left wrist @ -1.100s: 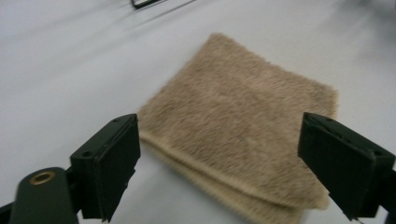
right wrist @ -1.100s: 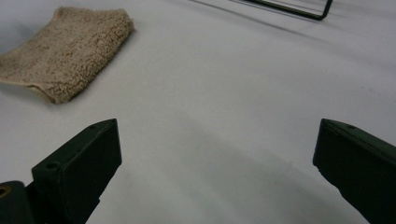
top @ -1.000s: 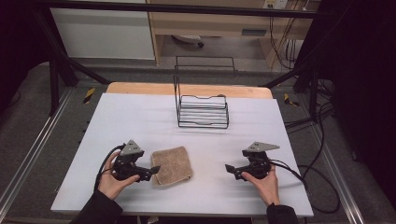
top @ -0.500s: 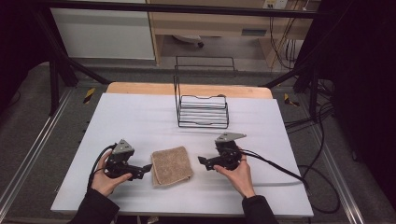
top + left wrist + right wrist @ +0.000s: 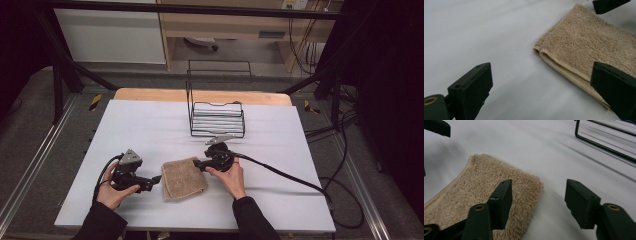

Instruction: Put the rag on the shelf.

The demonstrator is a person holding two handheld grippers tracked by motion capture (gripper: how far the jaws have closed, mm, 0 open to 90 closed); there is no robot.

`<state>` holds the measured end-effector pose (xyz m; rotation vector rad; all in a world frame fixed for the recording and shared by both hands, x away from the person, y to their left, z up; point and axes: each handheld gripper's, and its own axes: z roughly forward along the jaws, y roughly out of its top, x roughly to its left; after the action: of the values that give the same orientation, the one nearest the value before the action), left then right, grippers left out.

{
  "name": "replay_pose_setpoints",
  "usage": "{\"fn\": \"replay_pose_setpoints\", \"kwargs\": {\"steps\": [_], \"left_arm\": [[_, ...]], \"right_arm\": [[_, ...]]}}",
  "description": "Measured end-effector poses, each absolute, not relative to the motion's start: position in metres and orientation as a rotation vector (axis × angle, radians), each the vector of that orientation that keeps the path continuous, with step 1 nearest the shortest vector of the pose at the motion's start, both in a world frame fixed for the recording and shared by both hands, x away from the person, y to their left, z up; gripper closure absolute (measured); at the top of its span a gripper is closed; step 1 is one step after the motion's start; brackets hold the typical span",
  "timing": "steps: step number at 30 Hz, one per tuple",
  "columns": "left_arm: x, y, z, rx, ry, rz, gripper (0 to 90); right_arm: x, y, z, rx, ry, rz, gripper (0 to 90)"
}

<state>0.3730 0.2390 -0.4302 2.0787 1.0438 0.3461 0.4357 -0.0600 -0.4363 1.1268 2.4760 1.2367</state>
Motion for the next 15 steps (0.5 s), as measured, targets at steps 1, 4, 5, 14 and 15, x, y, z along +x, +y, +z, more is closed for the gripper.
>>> {"fn": "replay_pose_setpoints", "kwargs": {"steps": [1,4,5,14,15], "left_arm": [[0.373,0.239,-0.430,2.078,1.044,0.347,4.3],[0.373,0.240,-0.430,2.078,1.042,0.345,4.6],[0.373,0.240,-0.430,2.078,1.043,0.344,4.7],[0.374,0.240,-0.430,2.074,1.052,0.340,5.7],[0.374,0.240,-0.430,2.071,1.052,0.336,5.8]], "right_arm": [[0.436,-0.058,-0.437,1.131,2.477,1.244,45.9],[0.439,-0.052,-0.439,1.145,2.487,1.222,52.9],[0.440,-0.051,-0.441,1.147,2.494,1.211,54.8],[0.441,-0.047,-0.448,1.211,2.538,1.185,75.4],[0.441,-0.047,-0.448,1.214,2.536,1.182,79.1]]}}
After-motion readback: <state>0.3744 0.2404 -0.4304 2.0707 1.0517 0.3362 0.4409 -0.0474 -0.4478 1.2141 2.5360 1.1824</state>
